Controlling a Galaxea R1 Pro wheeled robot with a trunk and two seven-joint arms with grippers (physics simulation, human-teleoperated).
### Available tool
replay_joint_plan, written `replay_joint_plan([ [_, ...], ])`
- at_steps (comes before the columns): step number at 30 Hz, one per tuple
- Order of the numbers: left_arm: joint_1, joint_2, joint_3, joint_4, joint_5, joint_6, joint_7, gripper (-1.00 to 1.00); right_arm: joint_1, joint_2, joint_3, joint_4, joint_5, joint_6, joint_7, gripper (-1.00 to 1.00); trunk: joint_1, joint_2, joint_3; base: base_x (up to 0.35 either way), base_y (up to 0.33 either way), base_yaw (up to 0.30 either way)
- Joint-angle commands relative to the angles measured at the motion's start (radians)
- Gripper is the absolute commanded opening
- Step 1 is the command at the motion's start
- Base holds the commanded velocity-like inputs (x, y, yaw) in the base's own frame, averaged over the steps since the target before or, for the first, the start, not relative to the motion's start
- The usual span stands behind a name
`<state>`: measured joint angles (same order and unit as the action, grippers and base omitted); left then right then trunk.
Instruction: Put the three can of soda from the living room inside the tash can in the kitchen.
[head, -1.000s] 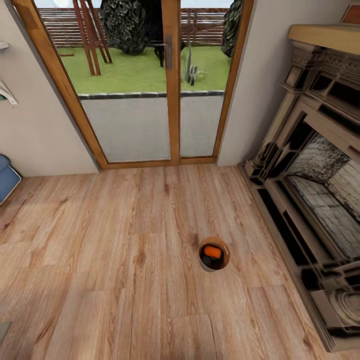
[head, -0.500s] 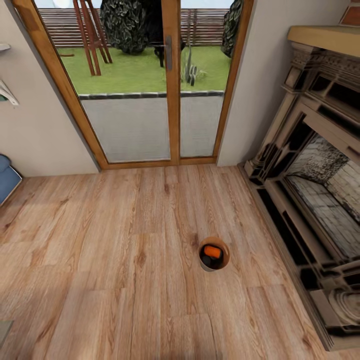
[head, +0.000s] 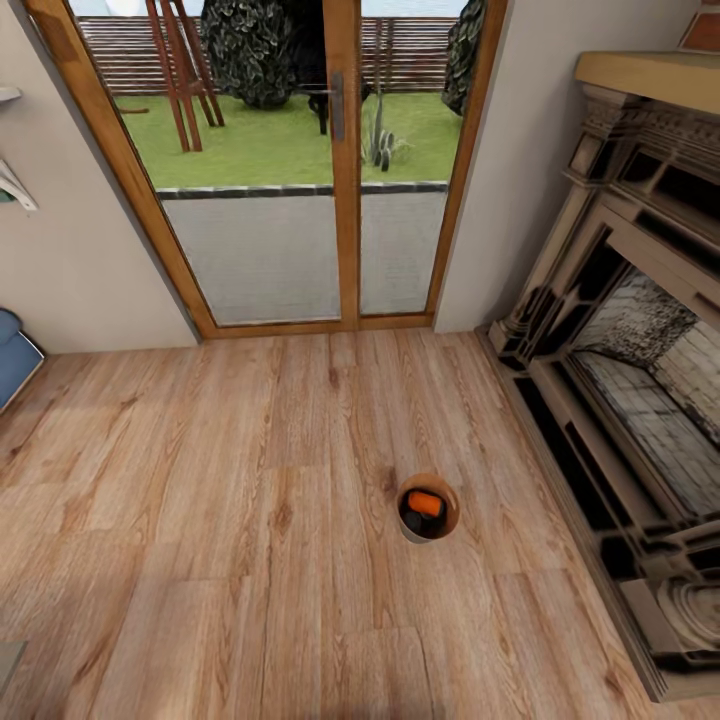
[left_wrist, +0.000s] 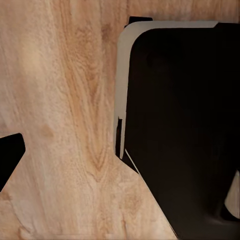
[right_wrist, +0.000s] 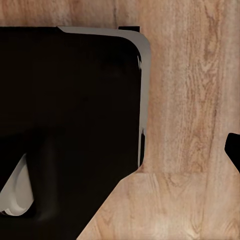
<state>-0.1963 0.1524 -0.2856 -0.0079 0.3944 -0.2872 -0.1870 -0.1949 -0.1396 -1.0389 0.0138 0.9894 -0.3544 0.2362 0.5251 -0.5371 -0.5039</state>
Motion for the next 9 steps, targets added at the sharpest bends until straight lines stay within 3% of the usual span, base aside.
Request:
replay_joint_plan([
  [1, 0.0, -0.005, 0.0, 0.0, 0.0, 0.0, 0.0, 1.0, 0.0, 0.0, 0.0, 0.0, 0.0, 0.0, 0.0, 1.0, 0.0, 0.0, 0.0, 0.0, 0.0, 0.0],
  [9, 0.0, -0.012, -0.003, -0.002, 0.0, 0.0, 0.0, 1.0, 0.0, 0.0, 0.0, 0.0, 0.0, 0.0, 0.0, 1.0, 0.0, 0.0, 0.0, 0.0, 0.0, 0.0],
])
